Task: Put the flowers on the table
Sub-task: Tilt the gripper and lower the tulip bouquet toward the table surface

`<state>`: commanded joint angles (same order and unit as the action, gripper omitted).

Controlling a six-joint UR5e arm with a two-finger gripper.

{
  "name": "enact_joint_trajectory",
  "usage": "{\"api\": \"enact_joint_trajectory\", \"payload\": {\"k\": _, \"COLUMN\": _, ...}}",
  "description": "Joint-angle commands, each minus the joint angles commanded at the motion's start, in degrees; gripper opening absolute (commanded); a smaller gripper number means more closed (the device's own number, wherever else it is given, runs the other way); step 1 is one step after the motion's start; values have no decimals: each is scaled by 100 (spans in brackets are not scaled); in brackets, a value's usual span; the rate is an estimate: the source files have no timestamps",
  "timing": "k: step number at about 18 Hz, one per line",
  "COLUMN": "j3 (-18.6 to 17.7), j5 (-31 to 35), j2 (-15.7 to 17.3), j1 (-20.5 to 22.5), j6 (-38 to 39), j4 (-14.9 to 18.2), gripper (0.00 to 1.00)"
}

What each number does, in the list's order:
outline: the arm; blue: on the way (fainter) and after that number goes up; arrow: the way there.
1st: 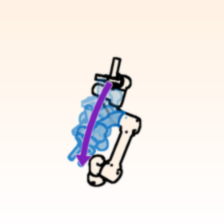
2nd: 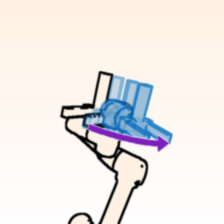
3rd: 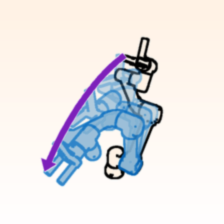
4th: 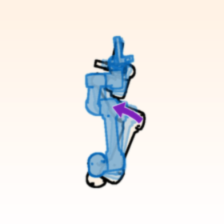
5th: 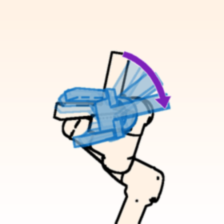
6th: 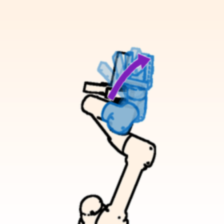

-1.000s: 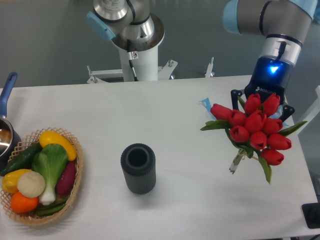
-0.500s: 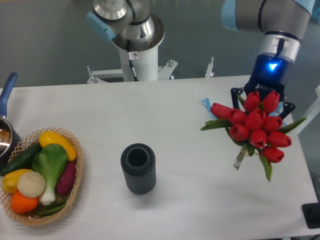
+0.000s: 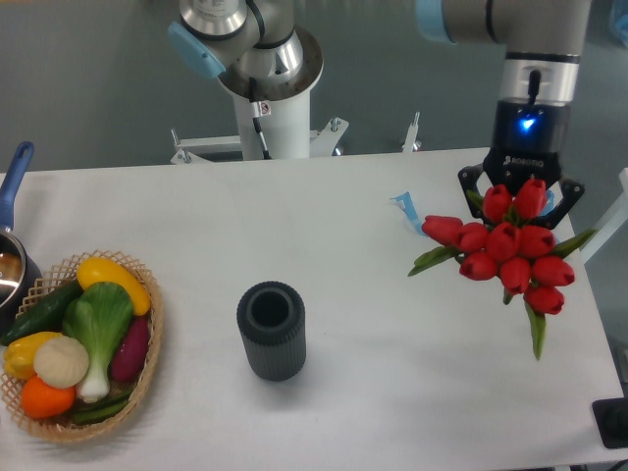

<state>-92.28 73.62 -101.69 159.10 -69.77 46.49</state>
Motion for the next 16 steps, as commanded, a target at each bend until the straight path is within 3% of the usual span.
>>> {"api": "enact_joint_trajectory", "payload": {"k": 5, "j3": -9, "j5": 1539, "j2": -184, "j1": -545, "j6": -598, "j4": 333, "gripper": 36}}
{"api": "enact_joint_trajectory", "payload": {"k": 9, "j3": -123, "j5": 2735, "j2": -588, "j1": -1116, "j6": -705, "j4": 334, "gripper": 36}}
{"api": "enact_joint_trajectory", "payload": {"k": 11, "j3": -27, "j5": 3000, "j2": -1017, "j1": -1371, "j6": -635, "j4": 316, "gripper": 36}}
{"api": "enact_joint_trajectory", "payload": {"k": 16, "j3": 289, "j5": 2957, "j2": -1572, "j1": -1478, "j6": -687, "j4": 316, "gripper": 38}}
